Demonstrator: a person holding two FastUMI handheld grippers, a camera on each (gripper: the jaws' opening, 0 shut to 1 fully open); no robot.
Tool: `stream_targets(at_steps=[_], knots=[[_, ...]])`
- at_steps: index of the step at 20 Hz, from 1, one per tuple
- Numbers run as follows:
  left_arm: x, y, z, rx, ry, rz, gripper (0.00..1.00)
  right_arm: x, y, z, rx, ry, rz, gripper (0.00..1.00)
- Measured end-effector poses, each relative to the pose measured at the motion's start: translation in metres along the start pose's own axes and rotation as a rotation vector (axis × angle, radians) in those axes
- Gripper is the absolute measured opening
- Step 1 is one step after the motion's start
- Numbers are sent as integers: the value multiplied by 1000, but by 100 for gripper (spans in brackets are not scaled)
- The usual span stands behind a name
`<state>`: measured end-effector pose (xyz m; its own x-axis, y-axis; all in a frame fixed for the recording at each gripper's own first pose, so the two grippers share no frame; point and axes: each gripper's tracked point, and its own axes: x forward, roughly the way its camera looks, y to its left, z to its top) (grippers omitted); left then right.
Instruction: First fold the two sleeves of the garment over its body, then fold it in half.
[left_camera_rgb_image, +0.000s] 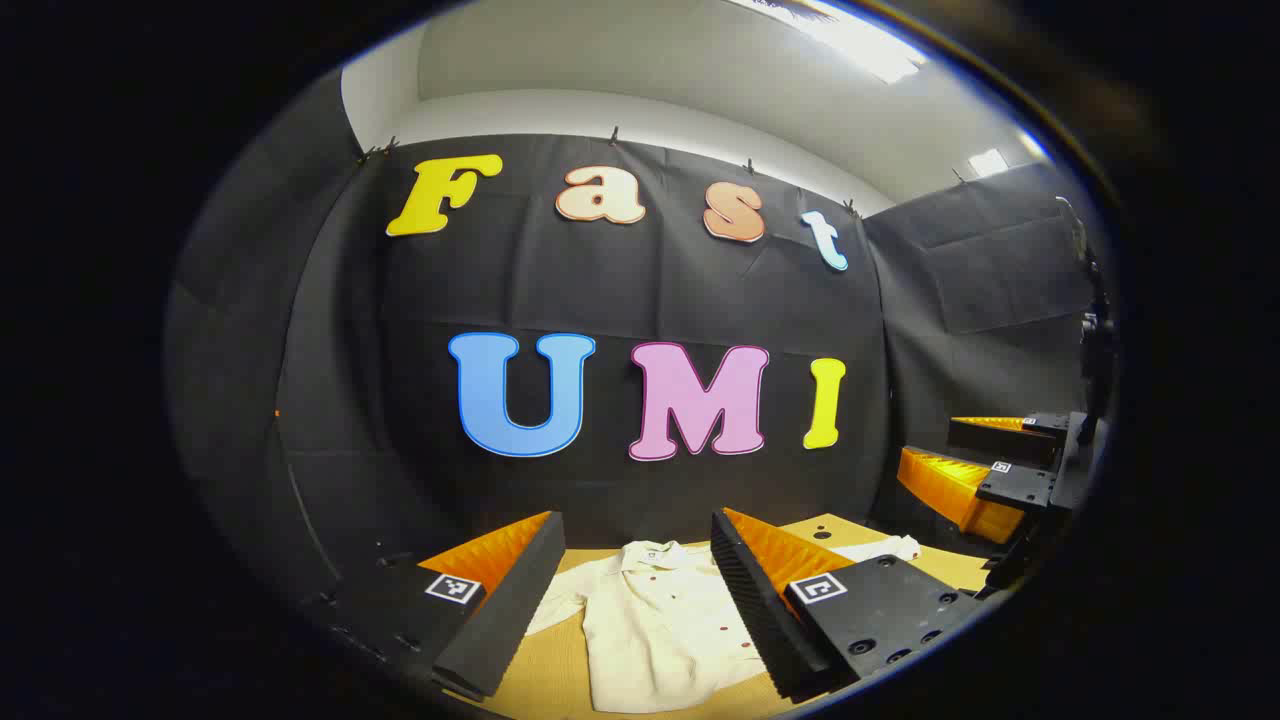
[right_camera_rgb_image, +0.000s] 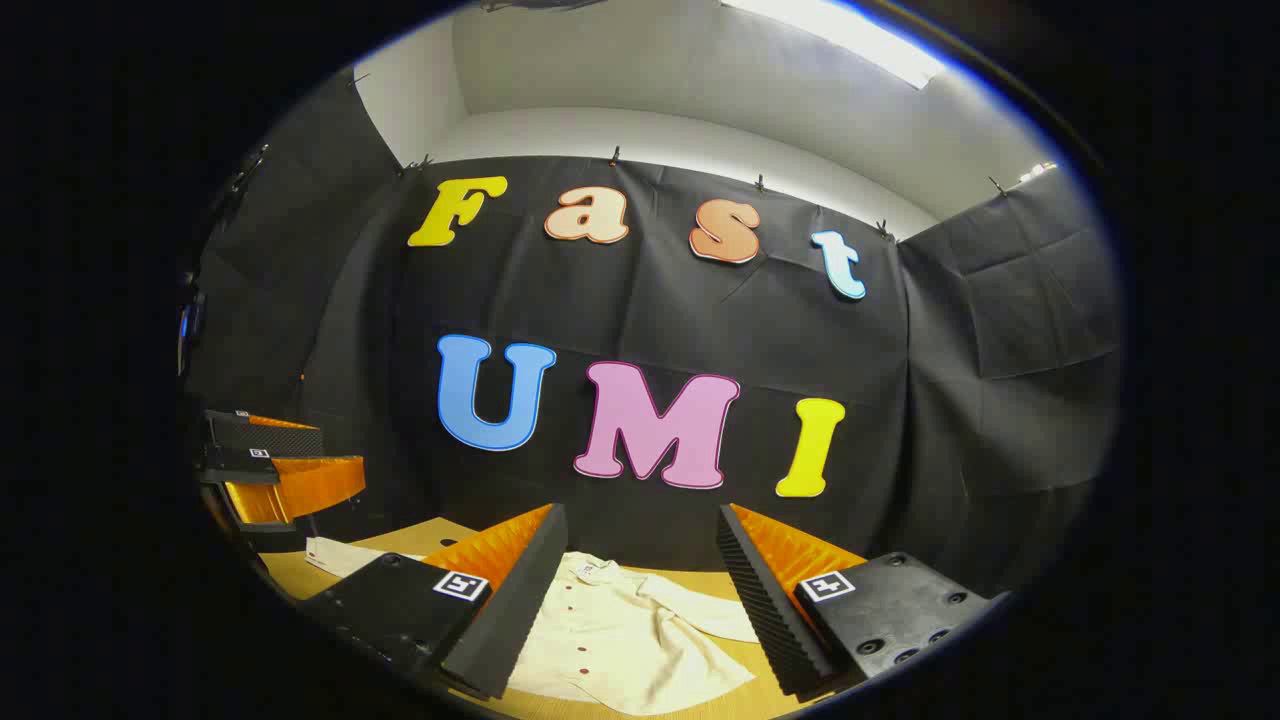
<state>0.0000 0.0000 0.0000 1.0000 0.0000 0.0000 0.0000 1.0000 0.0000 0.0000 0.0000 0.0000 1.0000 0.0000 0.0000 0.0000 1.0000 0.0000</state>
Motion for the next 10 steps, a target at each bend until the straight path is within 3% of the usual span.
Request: stream_targets(at_steps=[10], knots=[[17,-5,-6,-13,13,-10,96,9,-5,-11,-7,20,-3,96]])
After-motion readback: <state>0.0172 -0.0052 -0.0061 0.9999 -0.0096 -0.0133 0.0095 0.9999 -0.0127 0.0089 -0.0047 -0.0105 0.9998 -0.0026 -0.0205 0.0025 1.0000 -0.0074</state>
